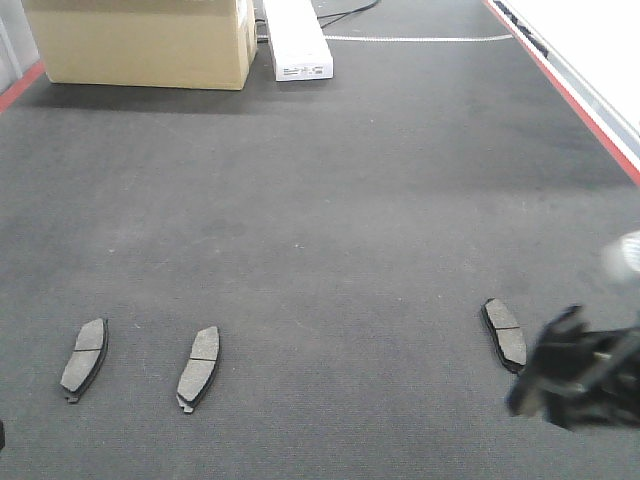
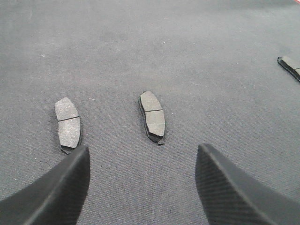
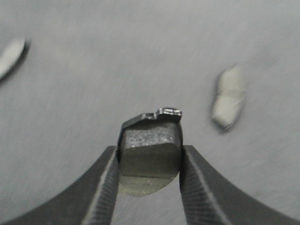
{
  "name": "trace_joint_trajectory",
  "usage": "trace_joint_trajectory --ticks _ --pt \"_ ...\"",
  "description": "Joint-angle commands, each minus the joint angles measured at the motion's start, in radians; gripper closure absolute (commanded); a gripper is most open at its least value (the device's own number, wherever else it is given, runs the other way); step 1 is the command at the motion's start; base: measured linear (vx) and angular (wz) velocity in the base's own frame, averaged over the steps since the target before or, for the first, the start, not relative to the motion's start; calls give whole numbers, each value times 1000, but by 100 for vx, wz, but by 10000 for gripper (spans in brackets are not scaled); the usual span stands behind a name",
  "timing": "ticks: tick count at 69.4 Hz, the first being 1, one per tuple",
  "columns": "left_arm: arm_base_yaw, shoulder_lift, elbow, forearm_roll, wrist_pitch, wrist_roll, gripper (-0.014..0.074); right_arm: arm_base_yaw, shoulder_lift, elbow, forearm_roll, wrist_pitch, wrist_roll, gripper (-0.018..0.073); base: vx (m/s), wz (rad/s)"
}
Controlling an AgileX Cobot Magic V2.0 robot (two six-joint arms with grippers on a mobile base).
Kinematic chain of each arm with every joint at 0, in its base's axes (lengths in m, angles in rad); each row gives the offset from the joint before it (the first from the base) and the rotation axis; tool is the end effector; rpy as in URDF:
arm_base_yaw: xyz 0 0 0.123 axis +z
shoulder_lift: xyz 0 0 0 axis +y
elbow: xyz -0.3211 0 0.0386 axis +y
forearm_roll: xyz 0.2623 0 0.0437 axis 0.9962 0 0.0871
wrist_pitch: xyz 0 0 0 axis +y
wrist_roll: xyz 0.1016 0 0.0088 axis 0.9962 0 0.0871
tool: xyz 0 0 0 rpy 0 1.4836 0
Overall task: Move and align brake pads A on conveyor
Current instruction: 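Lower the right gripper's pad onto the belt beside the other placed pad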
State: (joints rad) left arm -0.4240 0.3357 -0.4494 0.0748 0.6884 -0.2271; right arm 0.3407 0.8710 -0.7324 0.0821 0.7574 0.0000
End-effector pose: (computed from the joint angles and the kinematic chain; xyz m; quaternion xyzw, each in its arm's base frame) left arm 0.0523 -0.0183 0.2907 0.0966 0.8509 -0.1314 0.4994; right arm 0.1478 0.0585 0.3269 -0.1403 0.9170 0.0997 0.3598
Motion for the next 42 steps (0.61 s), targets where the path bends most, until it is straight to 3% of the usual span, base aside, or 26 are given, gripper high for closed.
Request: trace_joint_trajectory --ticks 1,42 --pt "-6 7 -23 1 -64 2 136 -1 95 -88 54 -31 -36 559 0 0" --pt "-6 7 -23 4 -64 2 136 0 674 -410 166 116 -88 547 0 0"
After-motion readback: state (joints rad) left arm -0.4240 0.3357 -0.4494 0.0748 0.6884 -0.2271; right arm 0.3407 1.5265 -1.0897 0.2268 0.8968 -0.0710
